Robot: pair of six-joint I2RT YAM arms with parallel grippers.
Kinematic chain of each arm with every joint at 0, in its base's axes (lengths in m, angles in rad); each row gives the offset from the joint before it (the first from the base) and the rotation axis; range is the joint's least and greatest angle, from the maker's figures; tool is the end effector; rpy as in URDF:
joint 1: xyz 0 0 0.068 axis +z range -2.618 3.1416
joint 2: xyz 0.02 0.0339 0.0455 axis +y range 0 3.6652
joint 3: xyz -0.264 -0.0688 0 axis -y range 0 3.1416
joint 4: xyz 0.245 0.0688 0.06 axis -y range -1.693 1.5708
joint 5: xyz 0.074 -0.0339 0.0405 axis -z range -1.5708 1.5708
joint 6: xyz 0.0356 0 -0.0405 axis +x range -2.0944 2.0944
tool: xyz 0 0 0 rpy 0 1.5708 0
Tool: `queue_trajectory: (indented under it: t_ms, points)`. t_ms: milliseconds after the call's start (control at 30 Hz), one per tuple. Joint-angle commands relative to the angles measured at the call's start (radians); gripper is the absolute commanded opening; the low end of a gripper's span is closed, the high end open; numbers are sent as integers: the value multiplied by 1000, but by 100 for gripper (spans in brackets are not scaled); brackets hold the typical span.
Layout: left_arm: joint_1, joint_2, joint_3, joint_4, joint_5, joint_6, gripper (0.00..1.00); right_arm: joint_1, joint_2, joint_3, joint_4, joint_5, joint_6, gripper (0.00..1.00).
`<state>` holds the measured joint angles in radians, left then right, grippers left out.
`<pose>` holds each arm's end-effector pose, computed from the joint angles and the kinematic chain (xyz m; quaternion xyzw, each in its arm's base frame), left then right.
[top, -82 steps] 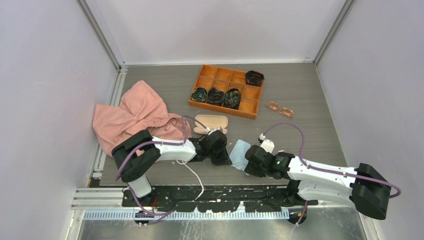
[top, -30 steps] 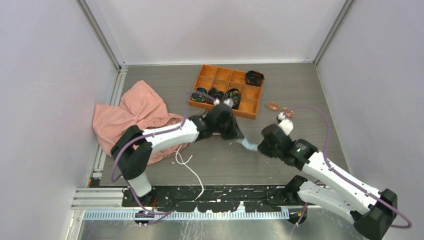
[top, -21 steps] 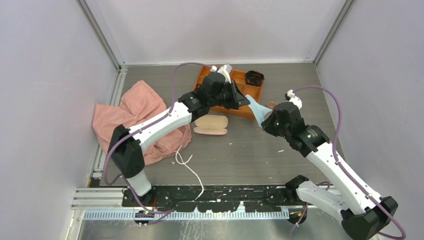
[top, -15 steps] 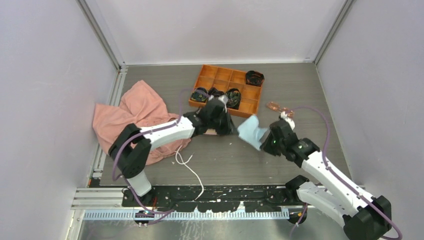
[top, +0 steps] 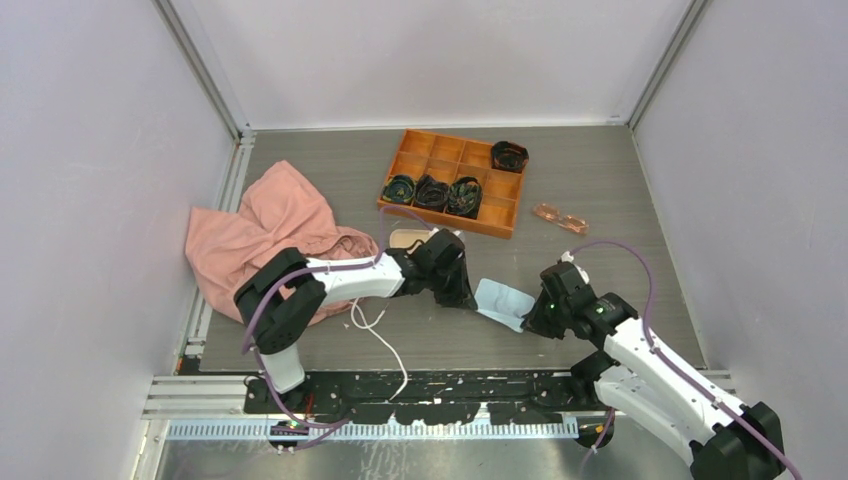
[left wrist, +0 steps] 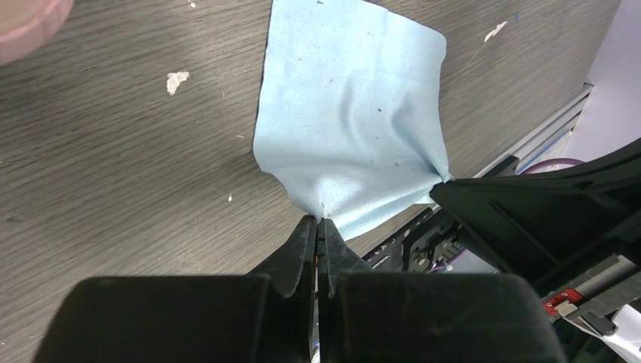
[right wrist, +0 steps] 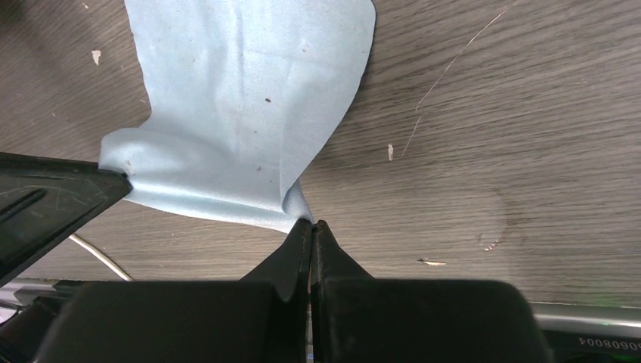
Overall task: Organize the sunglasses
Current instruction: Fold the glasses cleaning cloth at the center of the board.
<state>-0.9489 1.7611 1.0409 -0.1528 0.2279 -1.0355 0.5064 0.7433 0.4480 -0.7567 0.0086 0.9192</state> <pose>0.2052 -0.3001 0.1730 -0.0016 0.9345 -0.3428 0.0963 0.1154 0.0637 0.1831 0.1992 0.9458 0.1646 0.1968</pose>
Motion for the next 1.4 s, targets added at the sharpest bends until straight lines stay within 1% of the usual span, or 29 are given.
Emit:
queue_trajectory:
  t_ms: [0,100,200,333,467,567,633,733,933,1000,1100,1200,1367]
  points:
    - [4,-29,50,-35,-35,28,0,-5,5,47,-12,21,-3,1]
    - [5,-19,104,-73,-51,63,1,-6,19,98,-26,74,-31,1]
    - [23,5,205,-121,-54,110,1,-12,66,183,-17,110,-72,0]
    - [76,41,382,-191,-49,197,1,-40,167,317,38,118,-144,0]
    - [135,94,546,-263,-34,248,1,-89,277,465,70,122,-208,1]
    - [144,115,619,-295,-34,272,1,-119,318,540,81,119,-229,1]
    - [145,111,607,-283,-29,270,1,-124,330,550,83,117,-236,0]
    - [145,99,524,-221,-19,240,1,-124,338,495,90,101,-225,0]
    - [129,110,279,-69,33,145,0,-124,295,248,148,13,-103,1]
    - [106,119,214,-63,29,142,1,-124,270,174,163,-35,-57,1]
    - [79,115,143,-47,21,120,1,-123,230,94,169,-67,-2,0]
    - [47,98,102,-27,14,96,1,-124,201,66,144,-71,4,1]
    - [-14,90,80,-47,-10,68,0,-124,173,67,63,-58,-34,1]
